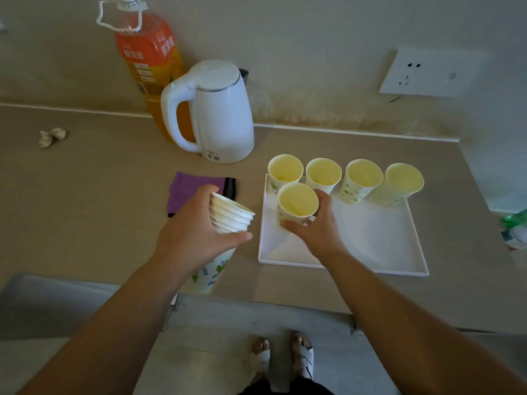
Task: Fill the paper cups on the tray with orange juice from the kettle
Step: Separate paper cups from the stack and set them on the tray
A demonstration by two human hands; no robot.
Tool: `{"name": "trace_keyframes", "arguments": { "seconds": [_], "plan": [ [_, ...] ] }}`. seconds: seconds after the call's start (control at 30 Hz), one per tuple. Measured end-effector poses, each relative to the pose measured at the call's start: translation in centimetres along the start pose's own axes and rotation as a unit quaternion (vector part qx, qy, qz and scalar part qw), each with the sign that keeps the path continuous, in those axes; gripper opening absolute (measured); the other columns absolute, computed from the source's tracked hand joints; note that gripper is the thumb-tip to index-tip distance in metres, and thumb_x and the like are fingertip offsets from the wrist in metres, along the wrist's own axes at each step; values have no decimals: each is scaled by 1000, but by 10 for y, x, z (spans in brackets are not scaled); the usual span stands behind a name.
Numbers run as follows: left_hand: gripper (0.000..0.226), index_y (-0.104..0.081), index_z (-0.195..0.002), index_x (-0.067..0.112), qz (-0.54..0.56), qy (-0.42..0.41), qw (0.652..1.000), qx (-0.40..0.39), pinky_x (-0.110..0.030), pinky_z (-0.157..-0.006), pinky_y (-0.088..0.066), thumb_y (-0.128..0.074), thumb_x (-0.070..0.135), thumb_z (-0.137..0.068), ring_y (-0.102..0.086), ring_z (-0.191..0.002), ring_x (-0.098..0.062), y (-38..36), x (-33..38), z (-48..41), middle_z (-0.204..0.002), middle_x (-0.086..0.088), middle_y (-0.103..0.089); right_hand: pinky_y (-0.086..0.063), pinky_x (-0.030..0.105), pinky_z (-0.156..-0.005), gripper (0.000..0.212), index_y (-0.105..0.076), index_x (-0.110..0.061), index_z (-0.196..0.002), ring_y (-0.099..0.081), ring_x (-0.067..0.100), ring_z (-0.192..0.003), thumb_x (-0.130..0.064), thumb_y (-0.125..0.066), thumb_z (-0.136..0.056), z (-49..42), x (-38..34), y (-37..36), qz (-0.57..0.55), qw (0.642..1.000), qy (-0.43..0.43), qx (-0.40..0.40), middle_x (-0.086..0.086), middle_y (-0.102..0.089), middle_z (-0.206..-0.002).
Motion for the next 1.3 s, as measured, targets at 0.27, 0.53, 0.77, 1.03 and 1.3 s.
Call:
{"name": "trace_keyframes", "arguments": {
  "seconds": [0.27,0.53,0.77,1.03,1.3],
  "plan": [
    [90,-32,-135,30,2,16,1000,-4,-29,-77,-40,-79,54,-61,-50,-99,-9,-2,-9,5,-114,15,-47,-44,29,-89,87,-36,-24,-128,-51,11,-108,-15,-89,-59,-17,24,-25,97,995,14,-29,-9,-50,-119],
    [90,-32,-135,30,-4,21,1000,-7,-28,-77,-38,-79,54,-62,-49,-100,-9,-3,-9,4,-116,14,-46,-48,40,-96,68,-45,-23,-128,-55,19,-112,-27,-80,-70,-24,38,-28,174,984,27,-41,-1,-56,-125],
    [92,-31,-137,30,-15,7,1000,-12,-27,-77,-37,-79,53,-63,-47,-99,-6,-8,-1,4,-114,16,-43,-46,36,-98,75,-44,-22,-131,-53,19,-115,-22,-84,-67,-24,37,-30,191,979,13,-65,0,-55,-128],
    [94,-31,-131,27,-30,-22,999,-11,-29,-73,-45,-83,52,-56,-53,-95,-9,-23,22,3,-112,13,-50,-50,21,-81,26,-53,-31,-107,-54,7,-92,-19,-65,-87,13,-30,21,138,986,90,27,-11,-54,-109],
    [81,-37,-118,29,-36,-68,997,-12,-30,-69,-49,-81,56,-55,-57,-88,-7,-30,67,-1,-101,16,-54,-35,6,-65,30,-50,-39,-74,-49,-6,-72,-16,-59,-92,35,-93,1,166,959,178,-147,-19,-51,-74]
  ]
}}
Point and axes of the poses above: each hand's wrist, its own z-axis away from the middle knuckle, its own y-axis out of the back of the hand, x = y × z, the point moved 8 cm from there along -z, towards the middle knuckle
